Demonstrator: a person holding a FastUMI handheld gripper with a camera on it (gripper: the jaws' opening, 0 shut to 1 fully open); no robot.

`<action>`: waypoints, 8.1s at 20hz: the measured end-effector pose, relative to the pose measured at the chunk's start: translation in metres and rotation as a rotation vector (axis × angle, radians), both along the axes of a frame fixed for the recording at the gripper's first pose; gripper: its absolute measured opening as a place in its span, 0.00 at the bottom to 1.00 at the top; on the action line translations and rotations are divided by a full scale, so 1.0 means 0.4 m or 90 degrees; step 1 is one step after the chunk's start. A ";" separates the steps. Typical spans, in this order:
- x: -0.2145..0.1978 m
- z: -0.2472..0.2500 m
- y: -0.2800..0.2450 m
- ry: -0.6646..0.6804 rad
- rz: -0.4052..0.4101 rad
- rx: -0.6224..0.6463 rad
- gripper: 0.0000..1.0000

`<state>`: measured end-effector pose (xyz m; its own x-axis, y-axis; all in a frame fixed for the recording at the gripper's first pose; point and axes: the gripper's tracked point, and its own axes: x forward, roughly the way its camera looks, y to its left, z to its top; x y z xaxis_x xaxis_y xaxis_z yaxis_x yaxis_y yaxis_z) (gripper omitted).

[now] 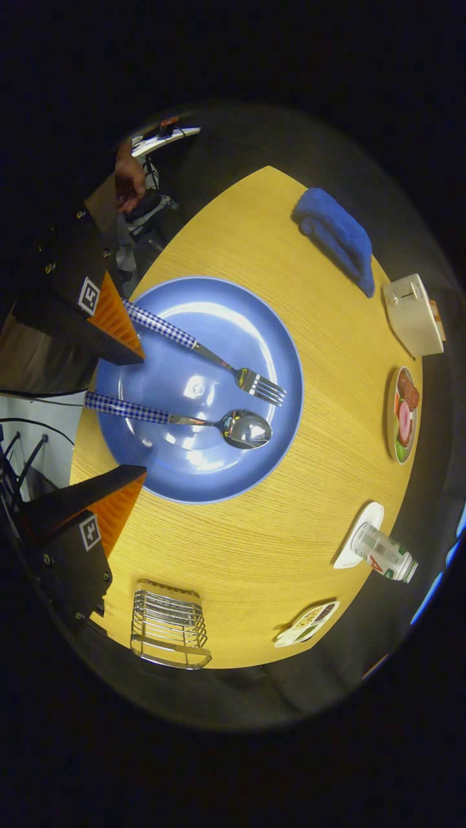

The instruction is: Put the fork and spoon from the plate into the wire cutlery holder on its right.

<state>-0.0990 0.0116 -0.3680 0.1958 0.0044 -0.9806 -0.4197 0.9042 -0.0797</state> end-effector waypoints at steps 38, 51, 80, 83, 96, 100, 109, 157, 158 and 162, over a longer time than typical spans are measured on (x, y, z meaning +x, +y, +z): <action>-0.042 0.371 -0.449 0.303 0.025 -0.089 0.08; 0.025 0.361 -0.679 0.379 -0.026 -0.208 0.08; 0.139 0.299 -0.666 0.439 -0.016 -0.279 0.64; 0.128 0.332 -0.662 0.392 -0.020 -0.259 0.84; 0.046 0.389 -0.492 0.193 -0.092 -0.109 0.97; 0.018 0.351 -0.373 0.177 -0.083 -0.056 0.97; -0.048 0.277 -0.182 0.187 -0.037 -0.009 0.97; -0.016 -0.074 0.080 0.279 -0.088 0.007 0.39; 0.004 -0.091 0.059 0.263 -0.082 -0.009 0.39; 0.009 -0.078 0.060 0.264 -0.056 -0.013 0.04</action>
